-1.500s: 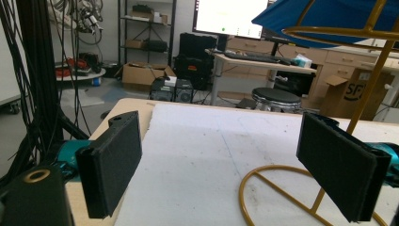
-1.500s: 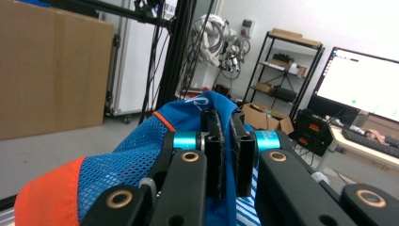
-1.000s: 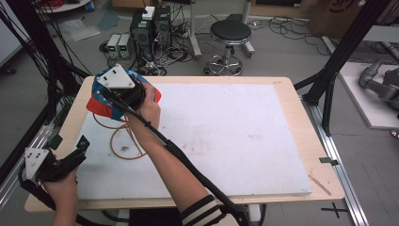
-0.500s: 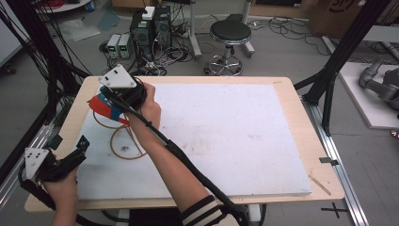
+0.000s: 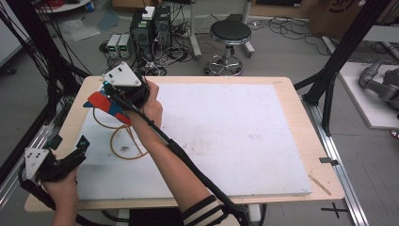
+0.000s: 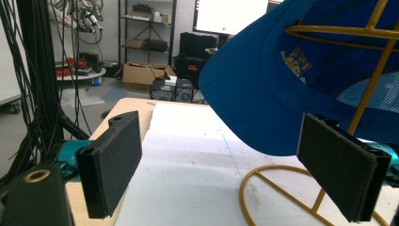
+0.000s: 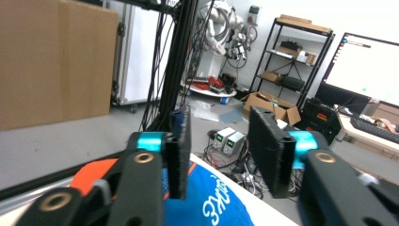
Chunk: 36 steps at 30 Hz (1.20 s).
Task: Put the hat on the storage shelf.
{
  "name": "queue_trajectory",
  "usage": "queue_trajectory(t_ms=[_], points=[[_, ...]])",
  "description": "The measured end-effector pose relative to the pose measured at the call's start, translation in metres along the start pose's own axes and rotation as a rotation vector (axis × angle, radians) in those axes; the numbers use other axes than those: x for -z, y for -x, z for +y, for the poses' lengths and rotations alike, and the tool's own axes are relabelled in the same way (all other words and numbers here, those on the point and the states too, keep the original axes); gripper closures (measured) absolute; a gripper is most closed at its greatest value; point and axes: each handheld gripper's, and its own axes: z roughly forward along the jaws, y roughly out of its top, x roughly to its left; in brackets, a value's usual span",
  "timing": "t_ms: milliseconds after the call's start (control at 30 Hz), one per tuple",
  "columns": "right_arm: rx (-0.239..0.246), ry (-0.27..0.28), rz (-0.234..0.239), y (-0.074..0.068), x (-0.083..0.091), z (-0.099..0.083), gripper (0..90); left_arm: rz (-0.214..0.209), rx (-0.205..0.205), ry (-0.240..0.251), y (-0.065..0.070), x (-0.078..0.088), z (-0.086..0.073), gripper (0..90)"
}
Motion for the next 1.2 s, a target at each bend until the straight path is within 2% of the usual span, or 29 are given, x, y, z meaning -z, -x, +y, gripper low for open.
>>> queue_trajectory(t_ms=[33, 67, 100, 233, 400, 567, 933, 1200], points=[[-0.007, 0.007, -0.006, 0.001, 0.001, 0.0, 54.9, 0.0, -0.001, 0.0, 0.0, 0.0, 0.0, 15.0], [-0.021, 0.018, -0.017, 0.002, 0.002, 0.001, 47.1, 0.0, -0.001, 0.001, 0.0, 0.0, 0.0, 15.0], [-0.021, 0.018, -0.017, 0.002, 0.002, 0.001, 47.1, 0.0, -0.001, 0.001, 0.0, 0.0, 0.0, 15.0], [-0.037, 0.033, -0.036, 0.006, 0.005, 0.003, 36.6, -0.002, -0.001, 0.0, 0.0, 0.0, 0.0, 15.0], [-0.029, 0.023, -0.042, 0.01, 0.007, 0.003, 27.3, -0.001, -0.005, -0.003, 0.0, 0.0, 0.0, 15.0], [-0.051, 0.019, -0.057, 0.016, 0.01, 0.002, 19.4, -0.002, -0.004, -0.003, 0.0, 0.0, -0.001, 15.0], [-0.091, 0.066, -0.096, 0.034, 0.027, 0.0, 13.8, -0.003, -0.007, -0.007, 0.0, 0.0, -0.001, 15.0], [-0.11, 0.104, -0.128, 0.051, 0.046, 0.002, 13.9, -0.003, -0.011, -0.011, 0.0, 0.0, -0.001, 15.0]])
